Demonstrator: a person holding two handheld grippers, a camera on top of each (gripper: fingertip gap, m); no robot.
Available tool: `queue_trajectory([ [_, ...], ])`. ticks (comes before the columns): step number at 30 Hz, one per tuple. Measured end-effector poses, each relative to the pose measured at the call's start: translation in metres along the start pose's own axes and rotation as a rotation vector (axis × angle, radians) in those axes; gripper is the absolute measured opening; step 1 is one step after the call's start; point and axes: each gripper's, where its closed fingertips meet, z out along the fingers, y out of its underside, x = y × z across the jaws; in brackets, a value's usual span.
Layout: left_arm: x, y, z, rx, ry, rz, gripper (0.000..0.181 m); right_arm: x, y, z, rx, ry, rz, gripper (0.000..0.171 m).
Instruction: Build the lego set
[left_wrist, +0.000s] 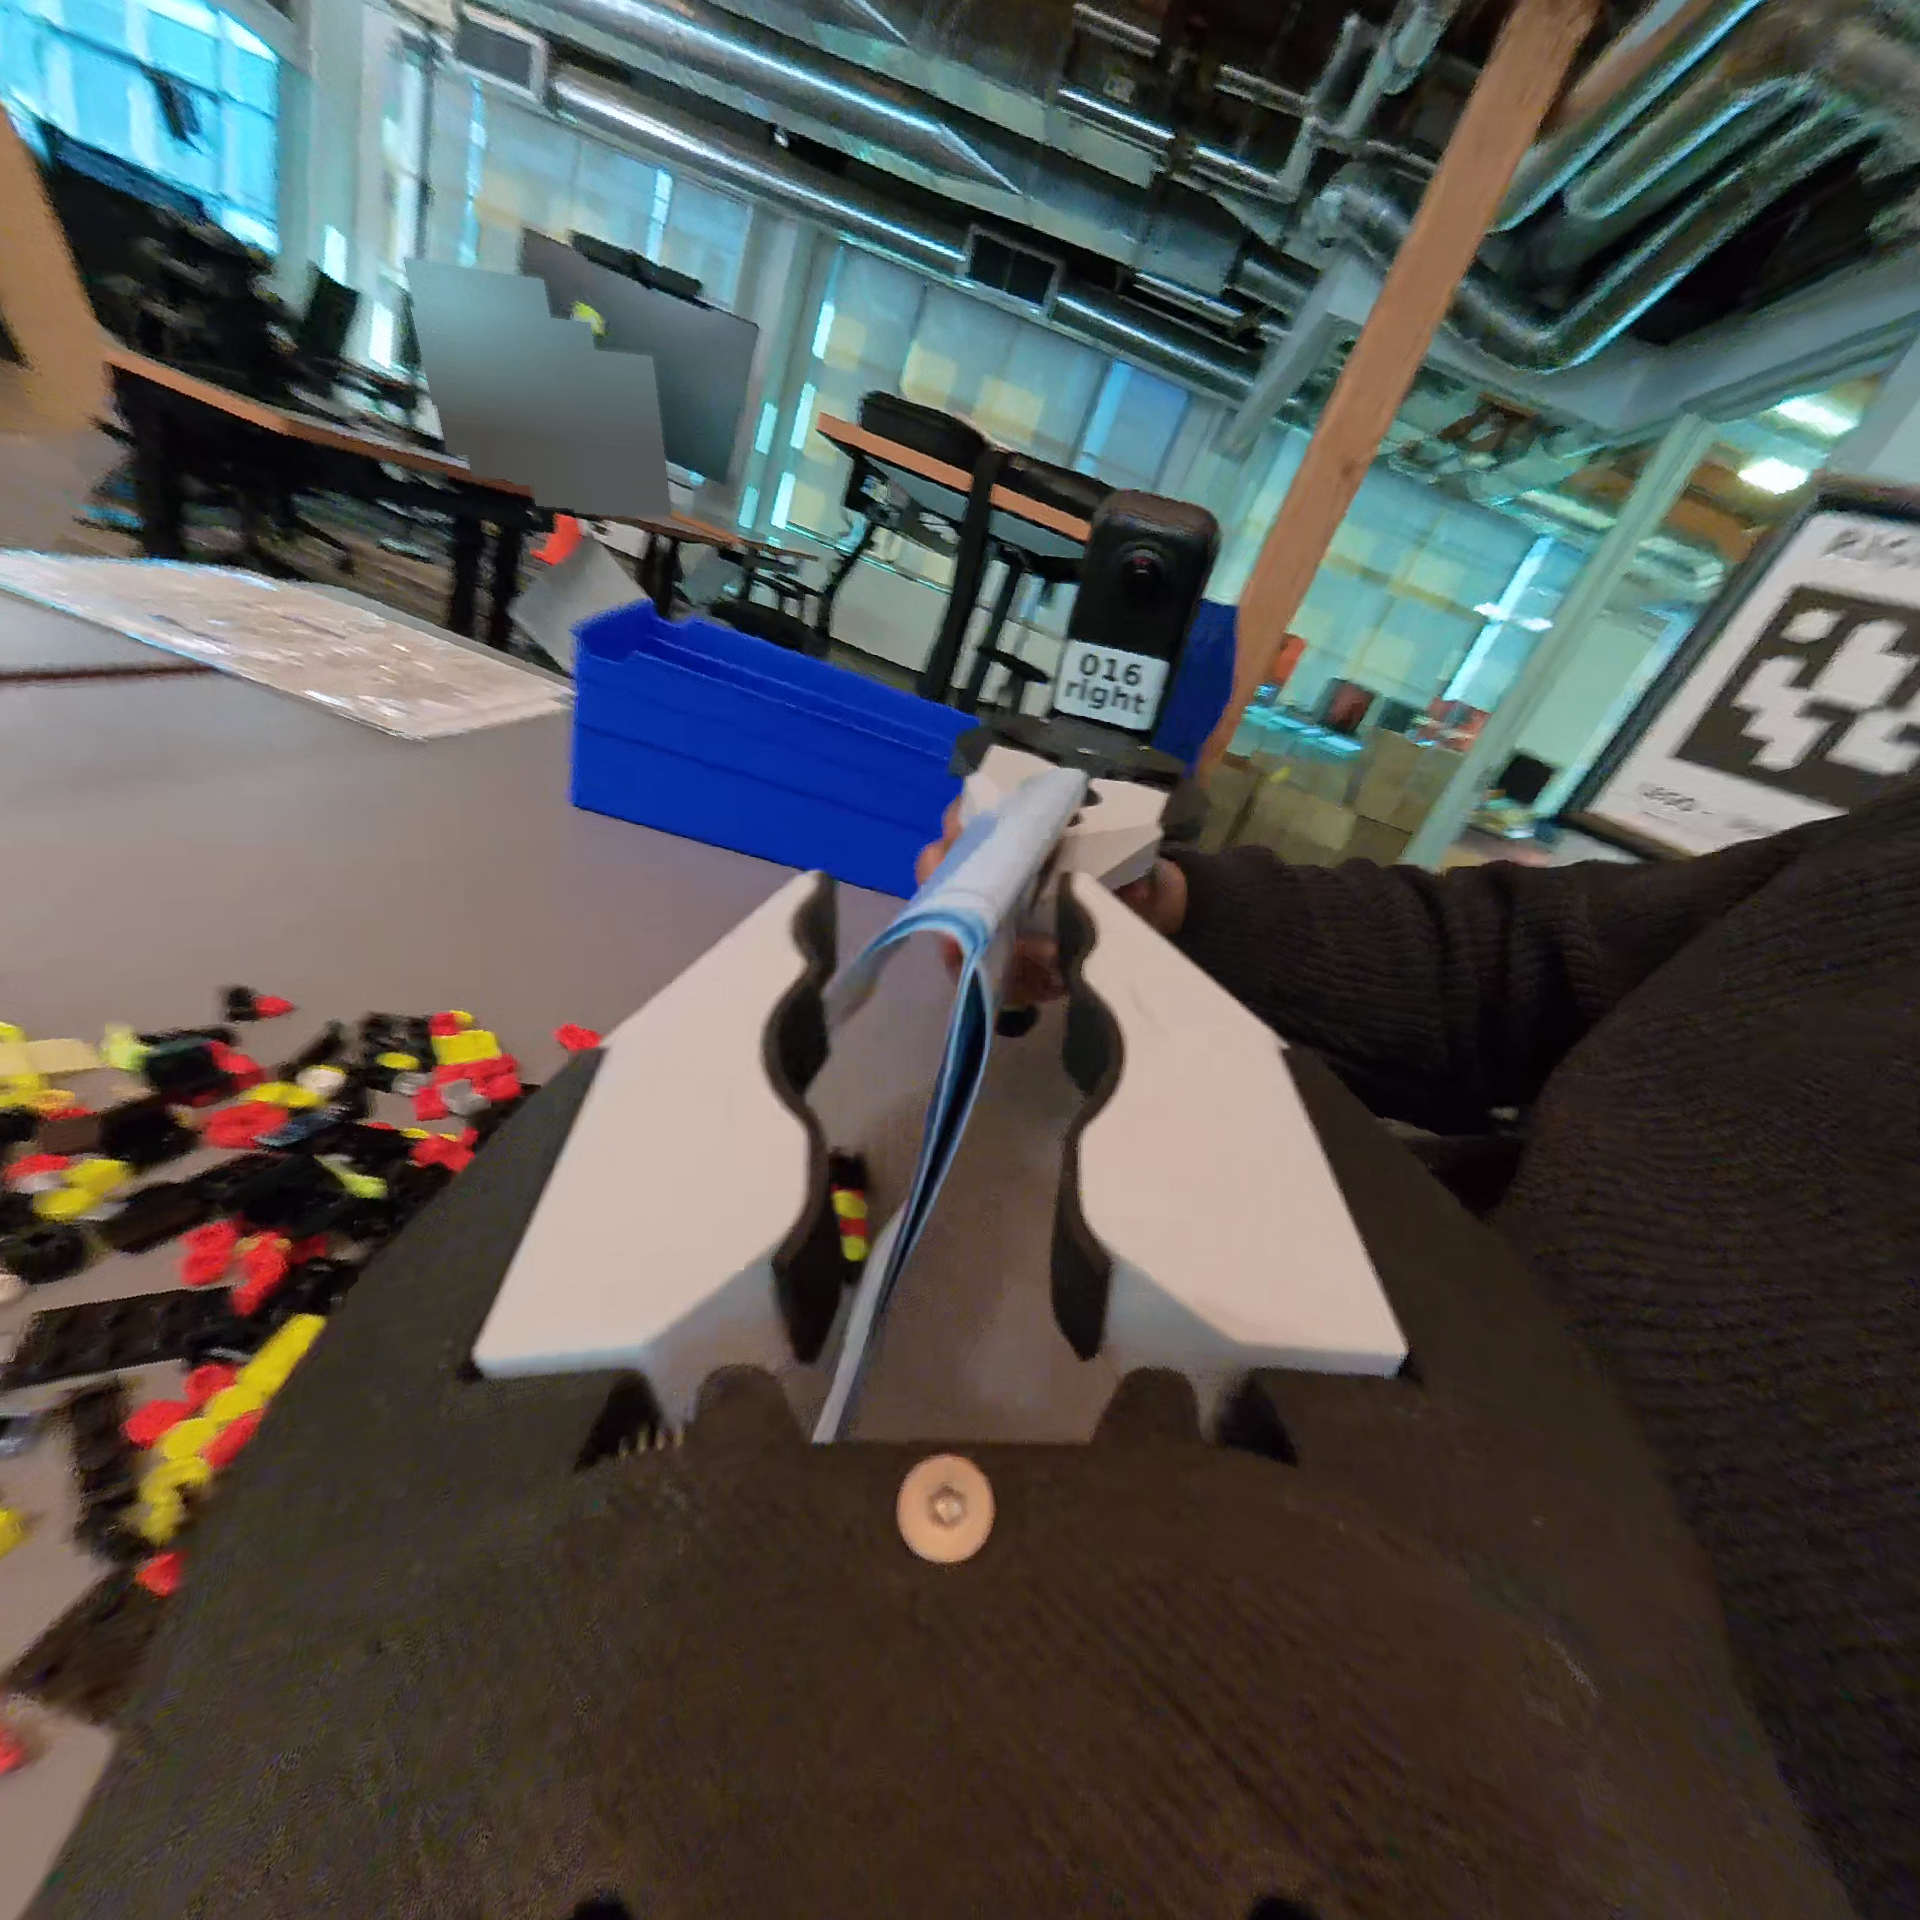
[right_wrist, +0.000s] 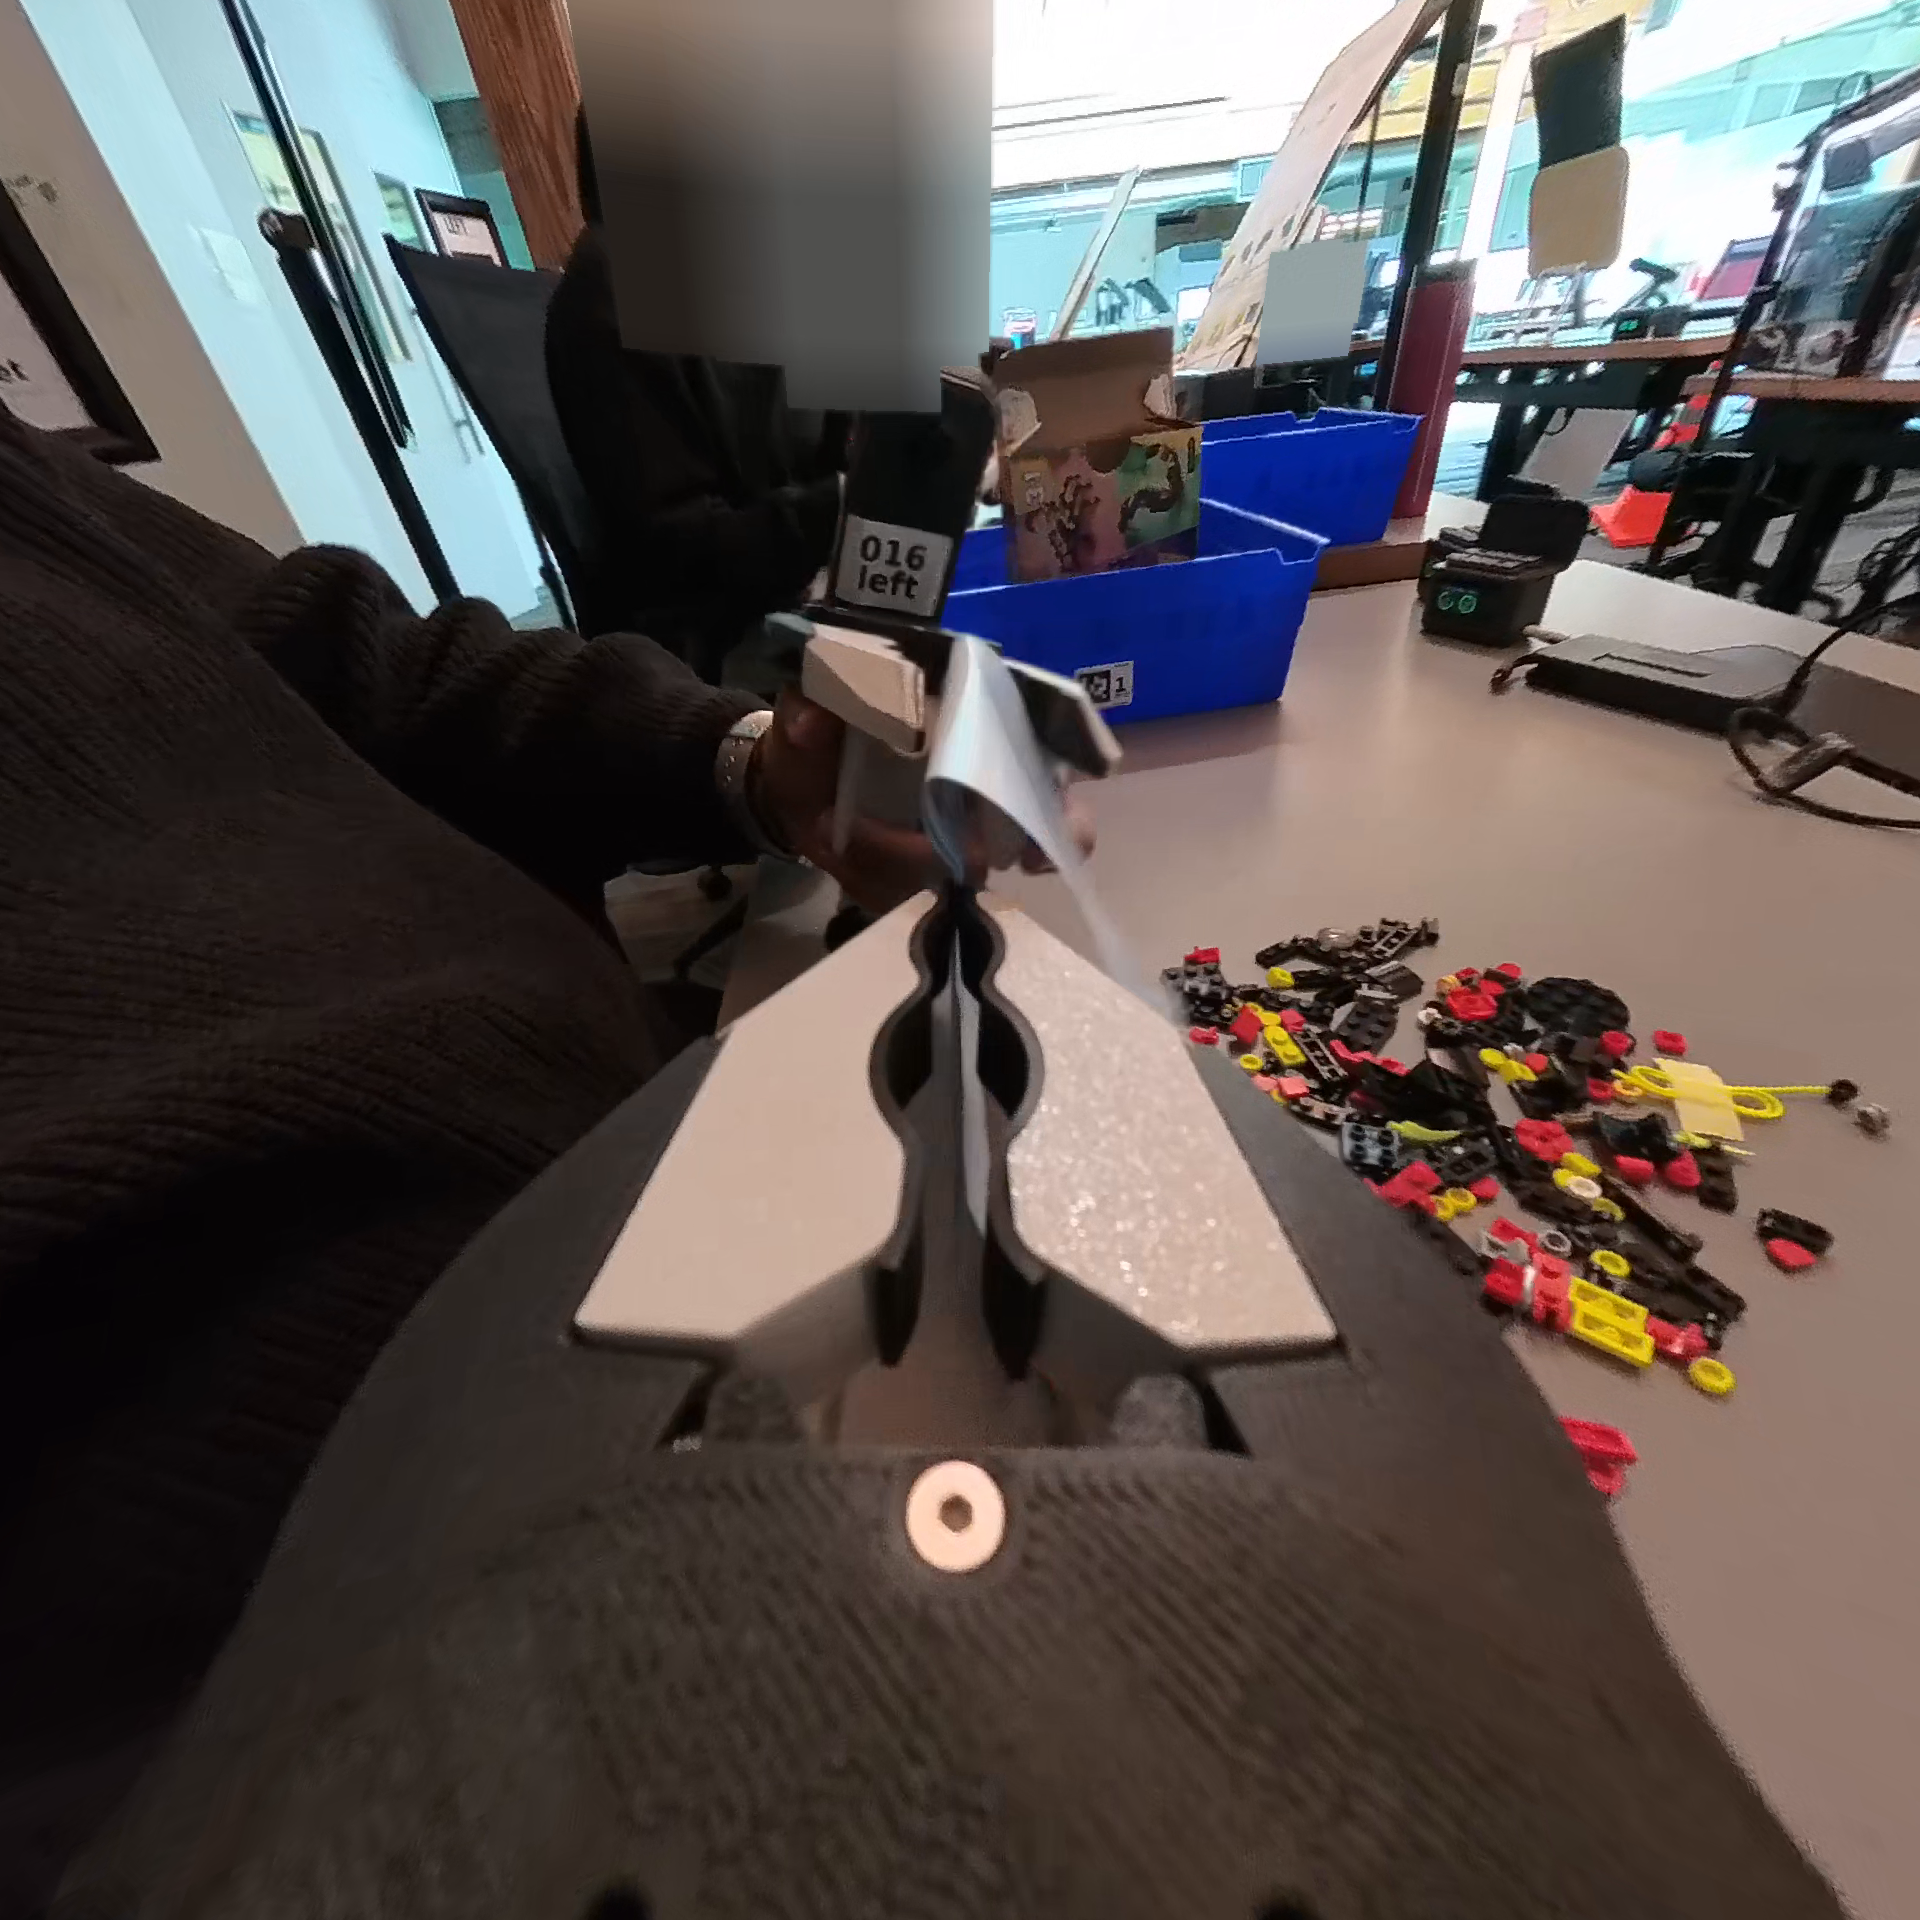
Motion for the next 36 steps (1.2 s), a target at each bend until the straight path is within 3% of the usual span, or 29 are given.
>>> queue_trajectory([
  [4, 0.001, -0.012, -0.002, -0.020, -0.168, 0.361, 0.072, 0.007, 0.000, -0.004, -0.005, -0.011, 0.092, 0.000],
  [9, 0.036, 0.001, 0.012, -0.129, -0.197, 0.756, 0.054, 0.006, 0.004, -0.005, -0.024, -0.080, 0.232, 0.000],
  [15, 0.018, 0.033, 0.021, -0.365, -0.386, 1.117, 0.035, -0.007, 0.011, 0.001, -0.086, -0.127, 0.233, 0.000],
  [29, 0.020, 0.051, 0.018, -0.561, -0.356, 1.119, 0.040, -0.025, 0.032, 0.007, -0.221, -0.155, 0.025, 0.000],
  [36, 0.026, 0.054, 0.018, -0.584, -0.325, 1.125, 0.027, -0.034, 0.028, 0.007, -0.217, -0.150, -0.120, 0.000],
])
